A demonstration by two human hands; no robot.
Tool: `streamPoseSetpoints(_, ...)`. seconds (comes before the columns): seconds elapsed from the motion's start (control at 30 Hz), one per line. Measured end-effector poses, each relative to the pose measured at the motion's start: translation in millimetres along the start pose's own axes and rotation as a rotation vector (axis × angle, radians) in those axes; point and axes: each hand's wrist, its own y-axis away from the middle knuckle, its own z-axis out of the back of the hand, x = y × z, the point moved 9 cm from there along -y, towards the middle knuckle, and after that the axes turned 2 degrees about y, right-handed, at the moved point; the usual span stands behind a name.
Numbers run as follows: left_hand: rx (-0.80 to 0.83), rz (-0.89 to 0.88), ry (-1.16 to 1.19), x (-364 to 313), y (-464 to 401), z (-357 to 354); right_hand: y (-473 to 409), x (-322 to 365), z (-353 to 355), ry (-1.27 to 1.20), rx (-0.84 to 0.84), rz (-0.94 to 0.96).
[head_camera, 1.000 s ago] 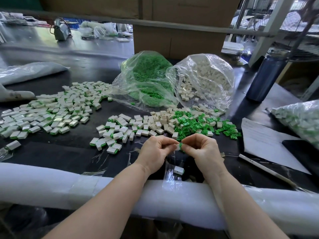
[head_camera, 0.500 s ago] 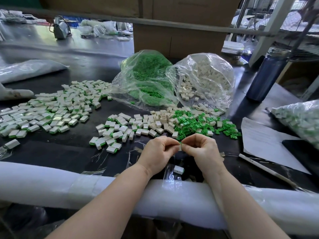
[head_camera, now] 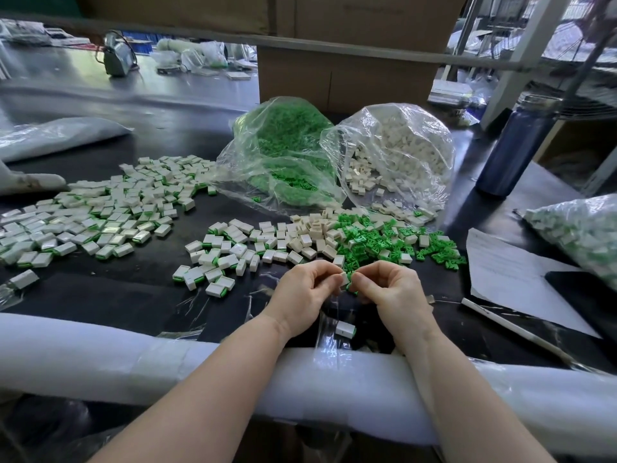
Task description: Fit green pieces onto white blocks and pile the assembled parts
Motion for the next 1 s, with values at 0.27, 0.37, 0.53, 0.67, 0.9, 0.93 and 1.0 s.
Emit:
streamPoseSetpoints(0.27, 0.022, 0.002, -0.129, -0.7, 3.5, -2.1, -0.3, -3.5, -5.5, 0.141, 0.060, -0.020)
streamPoseSetpoints(0.37, 0.016, -0.080, -0.246, -9.0, 5.4, -3.7, 0.6, -2.2, -8.2, 0.196, 0.099, -0.010)
streamPoseSetpoints(0.53, -0.025, -0.056, -0.166, -9.8, 5.3, -0.6, 1.0, 0.8, -5.5, 0.121, 0.059, 0.012)
streamPoseSetpoints(0.67, -0.038, 0.012, -0.033, -5.0, 4.4, 0.3, 2.8, 4.6, -4.3, -0.022, 0.041, 0.031)
streamPoseSetpoints(0.9, -0.021, 0.026, -0.007, -5.0, 4.7, 0.8, 4.5, 9.4, -5.0, -0.038, 0.064, 0.065)
streamPoseSetpoints(0.93, -0.015, 0.029, 0.001, -5.3, 4.7, 0.9, 4.3, 9.4, -6.1, -0.042, 0.075, 0.068)
streamPoseSetpoints(1.0, -0.008, 0.034, 0.045, -6.2, 4.5, 1.4, 4.5, 9.5, -8.5, -0.060, 0.099, 0.065)
